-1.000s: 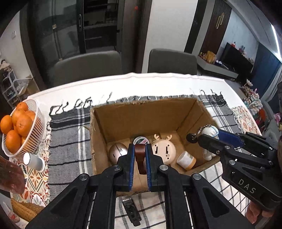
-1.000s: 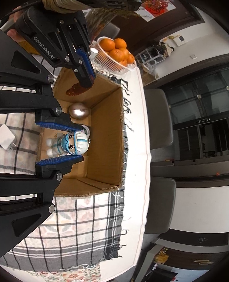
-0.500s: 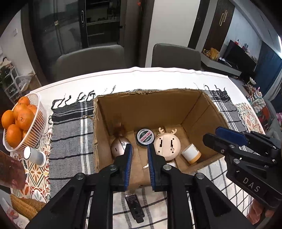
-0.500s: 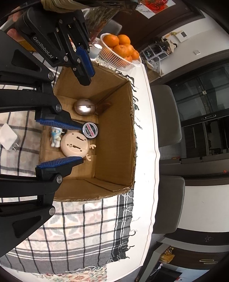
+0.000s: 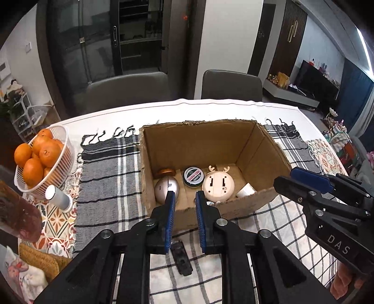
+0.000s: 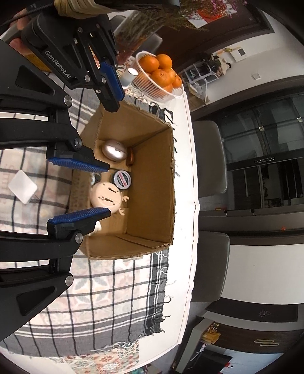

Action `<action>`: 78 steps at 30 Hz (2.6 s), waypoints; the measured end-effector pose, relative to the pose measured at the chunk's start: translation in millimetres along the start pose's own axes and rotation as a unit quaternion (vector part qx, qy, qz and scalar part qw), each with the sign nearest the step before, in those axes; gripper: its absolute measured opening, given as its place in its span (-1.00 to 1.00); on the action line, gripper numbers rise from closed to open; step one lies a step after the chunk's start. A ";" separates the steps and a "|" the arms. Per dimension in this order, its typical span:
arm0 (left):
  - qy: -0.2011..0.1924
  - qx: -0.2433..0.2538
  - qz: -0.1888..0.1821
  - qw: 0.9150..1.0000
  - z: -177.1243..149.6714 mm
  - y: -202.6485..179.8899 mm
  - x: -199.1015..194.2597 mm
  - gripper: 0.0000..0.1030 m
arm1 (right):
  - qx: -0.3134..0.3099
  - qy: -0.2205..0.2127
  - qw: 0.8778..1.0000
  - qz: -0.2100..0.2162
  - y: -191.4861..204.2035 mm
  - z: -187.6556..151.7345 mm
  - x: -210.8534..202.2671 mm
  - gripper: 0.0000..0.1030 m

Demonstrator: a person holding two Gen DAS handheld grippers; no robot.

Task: Organize rigid objects
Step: 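Withdraw both tools from the box toward the black holder and white charger, then grasp the black phone holder with the left tool while the right tool grasps the white charger plug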

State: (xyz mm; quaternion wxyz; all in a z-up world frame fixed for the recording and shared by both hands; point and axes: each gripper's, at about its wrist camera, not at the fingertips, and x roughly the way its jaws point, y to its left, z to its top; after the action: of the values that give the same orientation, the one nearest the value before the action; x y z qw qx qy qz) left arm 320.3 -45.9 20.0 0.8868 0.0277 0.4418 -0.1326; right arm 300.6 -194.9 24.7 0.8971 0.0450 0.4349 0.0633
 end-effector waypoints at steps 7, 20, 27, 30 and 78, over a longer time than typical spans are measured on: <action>0.000 -0.009 -0.007 1.000 -19.5 1.6 -8.8 -0.65 | 0.006 0.006 1.000 0.005 6.0 -18.1 -8.6 -0.36; -0.007 -0.011 0.003 1.000 -58.2 1.1 -11.3 -0.64 | 0.051 -0.016 0.998 -0.019 9.3 -67.0 -20.7 -0.18; 0.008 -0.016 0.002 1.000 -76.8 4.3 0.7 -0.59 | 0.072 -0.004 0.997 -0.018 9.8 -93.0 -9.0 -0.17; 0.020 -0.021 -0.003 1.000 -81.6 5.9 9.3 -0.59 | 0.088 0.013 0.996 -0.015 8.0 -101.9 1.2 -0.17; 0.171 -0.064 0.022 0.983 -106.0 12.6 142.1 -0.39 | 0.217 0.159 0.961 -0.058 -11.4 -146.6 102.6 0.17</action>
State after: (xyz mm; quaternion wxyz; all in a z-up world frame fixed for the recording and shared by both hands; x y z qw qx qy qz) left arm 322.9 -46.0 -157.7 0.8008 0.0025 0.5939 -0.0776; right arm 249.1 -186.7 -146.9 0.7870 0.2030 0.5772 -0.0786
